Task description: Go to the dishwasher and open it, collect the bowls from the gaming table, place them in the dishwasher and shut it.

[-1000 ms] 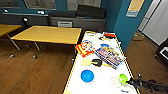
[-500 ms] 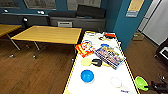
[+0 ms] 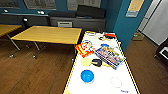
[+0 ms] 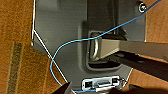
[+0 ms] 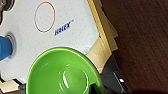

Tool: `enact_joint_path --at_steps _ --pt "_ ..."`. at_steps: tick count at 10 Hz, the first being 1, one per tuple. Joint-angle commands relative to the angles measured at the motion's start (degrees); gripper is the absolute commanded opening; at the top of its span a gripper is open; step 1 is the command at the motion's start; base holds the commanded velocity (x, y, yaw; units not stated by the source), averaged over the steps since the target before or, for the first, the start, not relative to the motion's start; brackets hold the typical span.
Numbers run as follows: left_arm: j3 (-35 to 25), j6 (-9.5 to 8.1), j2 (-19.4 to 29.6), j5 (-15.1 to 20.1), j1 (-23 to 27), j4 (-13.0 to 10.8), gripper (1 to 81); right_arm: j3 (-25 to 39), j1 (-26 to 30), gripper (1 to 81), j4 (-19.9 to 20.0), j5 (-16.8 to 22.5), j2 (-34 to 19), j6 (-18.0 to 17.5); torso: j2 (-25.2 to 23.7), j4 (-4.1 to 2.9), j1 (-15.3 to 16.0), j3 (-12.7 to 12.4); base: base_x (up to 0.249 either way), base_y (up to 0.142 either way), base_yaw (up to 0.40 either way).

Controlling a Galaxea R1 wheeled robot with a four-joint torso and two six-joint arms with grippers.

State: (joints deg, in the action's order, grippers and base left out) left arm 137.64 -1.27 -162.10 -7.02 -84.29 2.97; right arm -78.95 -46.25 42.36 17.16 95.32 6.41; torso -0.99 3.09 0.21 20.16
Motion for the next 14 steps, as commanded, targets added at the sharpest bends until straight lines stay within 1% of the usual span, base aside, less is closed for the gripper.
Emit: enact_joint_path --at_steps 1,2,4,5,6,7,8,9,10,11,12,13,14 --pt "-28.53 0.13 23.27 -3.17 0.56 -0.25 81.1 3.98 -9.40 1.0 -0.35 -5.81 -8.54 6.77 0.00 0.00 0.00 0.00 0.000 0.000 0.000" --pt "-33.88 0.13 28.18 -4.30 1.26 -0.16 81.1 5.20 -13.52 1.0 -0.61 -10.08 -8.19 6.86 0.00 0.00 0.00 0.00 0.000 0.000 0.000" --pt "-42.07 -0.22 35.93 -5.98 3.28 0.45 81.1 7.23 -20.74 1.0 -1.76 -18.11 -5.74 6.94 0.00 0.00 0.00 0.00 0.000 0.000 0.000" --pt "-46.45 -2.66 39.96 -6.43 4.77 0.45 81.1 7.41 -23.31 1.0 -1.93 -20.05 -3.64 6.86 0.00 0.00 0.00 0.00 0.000 0.000 0.000" --pt "-50.36 -4.44 43.43 -6.34 6.71 0.28 81.1 7.15 -25.25 1.0 -2.64 -21.82 -1.68 6.95 0.00 0.00 0.00 0.00 0.000 0.000 0.000" --pt "-54.41 -5.15 46.86 -6.25 8.99 0.28 81.1 6.97 -26.57 1.0 -3.16 -23.40 -0.01 6.95 0.00 0.00 0.00 0.00 0.000 0.000 0.000" --pt "-57.99 -5.41 50.61 -5.90 11.88 0.54 81.1 6.97 -27.02 1.0 -3.86 -23.76 1.56 6.94 0.00 0.00 -0.02 0.00 0.000 0.000 0.000" --pt "-60.18 -6.01 52.72 -5.55 14.78 0.63 81.1 7.23 -27.19 1.0 -4.04 -23.76 2.26 6.95 0.00 0.00 -0.02 0.00 0.000 0.000 0.000" --pt "-62.82 -7.07 55.19 -5.46 17.16 0.63 81.1 8.02 -27.89 1.0 -4.82 -23.84 3.15 6.94 0.00 0.00 -0.02 0.00 0.000 0.000 0.000" --pt "-64.16 -8.64 56.70 -5.54 19.45 0.63 81.1 8.38 -28.16 1.0 -5.36 -24.89 3.85 6.86 0.00 0.00 -0.02 0.00 0.000 0.000 0.000" --pt "-64.78 -11.30 57.23 -5.46 21.99 0.72 81.1 8.64 -28.16 1.0 -5.45 -25.16 4.21 6.95 0.00 0.00 -0.02 0.00 0.000 0.000 0.000" --pt "-64.78 -15.61 57.23 -4.93 24.46 0.72 81.1 8.56 -28.16 1.0 -5.45 -25.16 4.82 6.86 0.00 0.00 -0.02 0.00 0.000 0.000 0.000" --pt "-64.52 -19.12 56.97 -3.00 27.79 0.72 81.1 8.38 -28.16 1.0 -5.45 -25.25 5.70 6.86 0.00 0.00 -0.02 0.00 0.000 0.000 0.000"
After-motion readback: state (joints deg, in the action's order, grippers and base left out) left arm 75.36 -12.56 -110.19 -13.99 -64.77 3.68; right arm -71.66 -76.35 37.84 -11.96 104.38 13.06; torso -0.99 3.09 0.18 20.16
